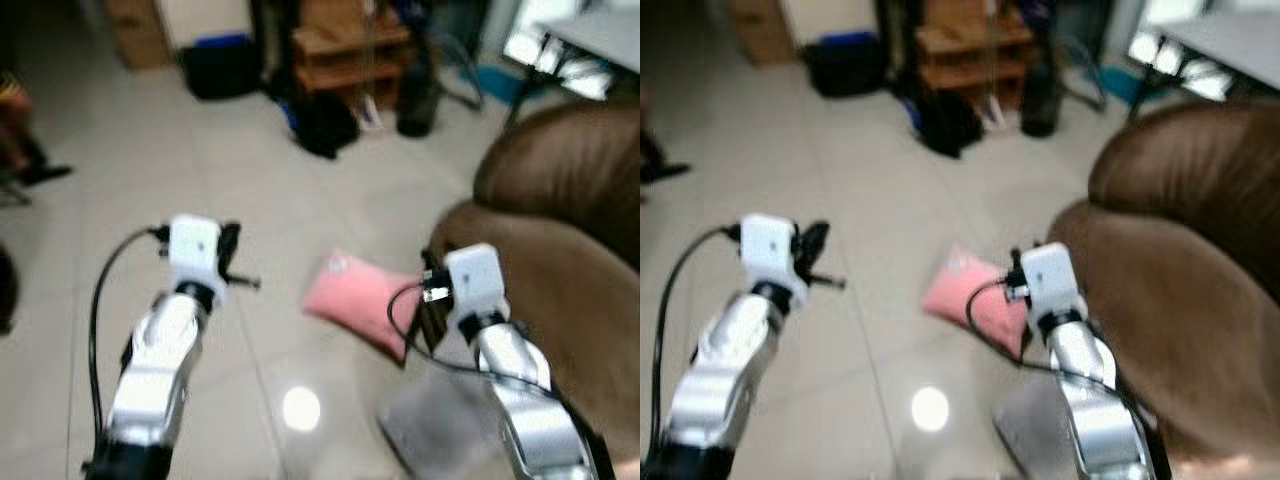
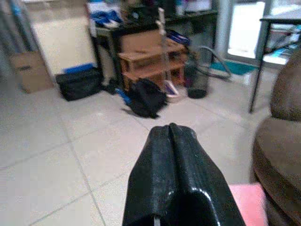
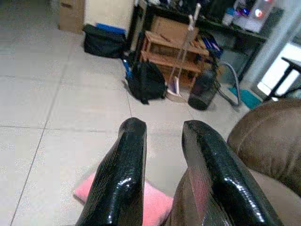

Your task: Move the pillow to the sofa from floor

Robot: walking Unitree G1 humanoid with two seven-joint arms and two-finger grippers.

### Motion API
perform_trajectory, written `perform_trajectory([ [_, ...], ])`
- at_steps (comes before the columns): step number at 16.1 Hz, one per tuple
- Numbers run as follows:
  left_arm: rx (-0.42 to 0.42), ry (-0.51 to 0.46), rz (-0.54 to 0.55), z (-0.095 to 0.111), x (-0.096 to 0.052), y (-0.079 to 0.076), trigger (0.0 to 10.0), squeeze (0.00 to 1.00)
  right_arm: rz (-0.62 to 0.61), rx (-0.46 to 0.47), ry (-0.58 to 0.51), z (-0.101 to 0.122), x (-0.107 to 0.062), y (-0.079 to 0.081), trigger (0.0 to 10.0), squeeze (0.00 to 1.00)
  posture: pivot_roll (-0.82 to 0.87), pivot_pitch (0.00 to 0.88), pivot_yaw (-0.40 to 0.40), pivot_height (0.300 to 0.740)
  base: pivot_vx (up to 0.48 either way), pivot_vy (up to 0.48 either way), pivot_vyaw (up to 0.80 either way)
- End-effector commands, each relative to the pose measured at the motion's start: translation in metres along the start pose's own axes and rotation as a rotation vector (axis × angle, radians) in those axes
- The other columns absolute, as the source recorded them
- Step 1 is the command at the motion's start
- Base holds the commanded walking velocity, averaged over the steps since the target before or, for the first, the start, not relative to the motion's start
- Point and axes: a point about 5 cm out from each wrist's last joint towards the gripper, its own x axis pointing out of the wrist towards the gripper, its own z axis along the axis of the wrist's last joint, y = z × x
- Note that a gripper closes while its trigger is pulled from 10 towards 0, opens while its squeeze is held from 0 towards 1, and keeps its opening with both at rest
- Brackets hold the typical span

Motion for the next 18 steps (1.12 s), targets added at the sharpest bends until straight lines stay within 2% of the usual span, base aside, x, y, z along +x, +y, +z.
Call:
perform_trajectory([
  [1,-0.006,-0.023,-0.038,0.003,0.0,-0.006,10.0,0.0,-0.04,0.0,-0.004,0.0,-0.003,-0.007,10.0,0.0,-0.1,0.0,0.061,0.74,0.0,-0.296,0.0],
  [3,-0.014,-0.039,-0.046,0.006,0.002,-0.01,10.0,0.0,-0.094,0.023,0.012,-0.004,-0.005,-0.012,10.0,0.0,-0.1,0.0,0.06,0.74,0.0,0.0,0.0],
  [6,0.005,-0.099,-0.035,0.013,0.002,-0.008,10.0,0.0,-0.106,0.019,0.017,-0.006,-0.006,-0.012,10.0,0.0,-0.1,0.0,0.061,0.74,0.0,0.0,0.0],
  [8,-0.011,-0.126,-0.037,0.016,0.002,-0.007,10.0,0.0,-0.123,0.05,0.015,-0.006,-0.007,-0.013,10.0,0.0,-0.1,0.0,0.06,0.74,0.0,0.0,0.0],
  [11,-0.023,-0.144,-0.06,0.017,0.001,-0.008,10.0,0.0,-0.12,0.094,0.011,-0.006,-0.008,-0.012,10.0,0.0,-0.1,0.0,0.061,0.74,0.334,0.0,-0.14],
  [14,-0.023,-0.15,-0.068,0.018,0.001,-0.009,10.0,0.0,-0.117,0.096,0.003,-0.005,-0.008,-0.011,10.0,0.0,-0.1,0.0,0.062,0.74,0.374,0.0,-0.8],
  [18,-0.029,-0.151,-0.079,0.018,0.002,-0.01,10.0,0.0,-0.111,0.095,-0.005,-0.004,-0.008,-0.01,10.0,0.0,-0.1,0.0,0.061,0.74,0.372,0.0,0.0],
])
